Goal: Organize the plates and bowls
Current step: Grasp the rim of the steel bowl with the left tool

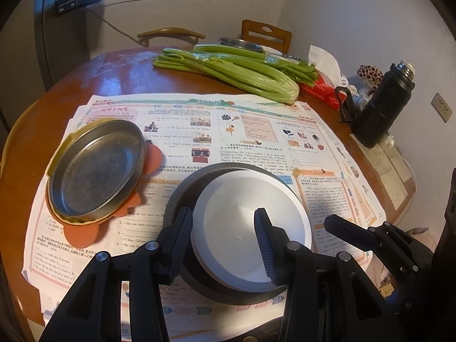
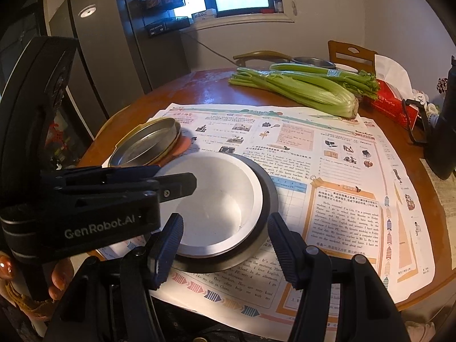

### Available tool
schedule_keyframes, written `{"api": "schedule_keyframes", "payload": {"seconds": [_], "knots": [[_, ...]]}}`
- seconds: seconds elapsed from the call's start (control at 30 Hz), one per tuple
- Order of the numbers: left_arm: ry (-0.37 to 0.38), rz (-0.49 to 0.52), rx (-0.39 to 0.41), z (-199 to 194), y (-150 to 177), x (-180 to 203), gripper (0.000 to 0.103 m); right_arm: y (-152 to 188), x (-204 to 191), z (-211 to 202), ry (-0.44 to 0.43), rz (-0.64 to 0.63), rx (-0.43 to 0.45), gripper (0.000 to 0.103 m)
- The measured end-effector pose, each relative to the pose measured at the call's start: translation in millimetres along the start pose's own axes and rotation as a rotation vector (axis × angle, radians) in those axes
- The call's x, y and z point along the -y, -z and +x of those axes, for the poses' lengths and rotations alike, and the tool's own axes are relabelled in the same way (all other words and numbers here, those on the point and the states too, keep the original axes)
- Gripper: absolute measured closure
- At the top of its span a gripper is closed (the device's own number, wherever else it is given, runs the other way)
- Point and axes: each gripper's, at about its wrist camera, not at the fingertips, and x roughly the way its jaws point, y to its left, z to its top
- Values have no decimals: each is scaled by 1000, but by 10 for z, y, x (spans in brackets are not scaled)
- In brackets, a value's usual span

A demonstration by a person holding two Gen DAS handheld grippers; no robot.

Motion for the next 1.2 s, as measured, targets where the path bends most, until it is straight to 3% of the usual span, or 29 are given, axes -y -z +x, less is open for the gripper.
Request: {"api": "schedule_keyframes", "payload": {"seconds": [0.57,0.9,1.2], "knots": [[-48,-20,87,-317,-44,-160,55,-59,56,-246,26,18,71,41],[-68,-39,72,-265,-18,-264,48,-143,132,-396,30,39,118,41],[-35,-53,19,-14,48,-268,45,-93,289,-107,8,103,24,41]]}}
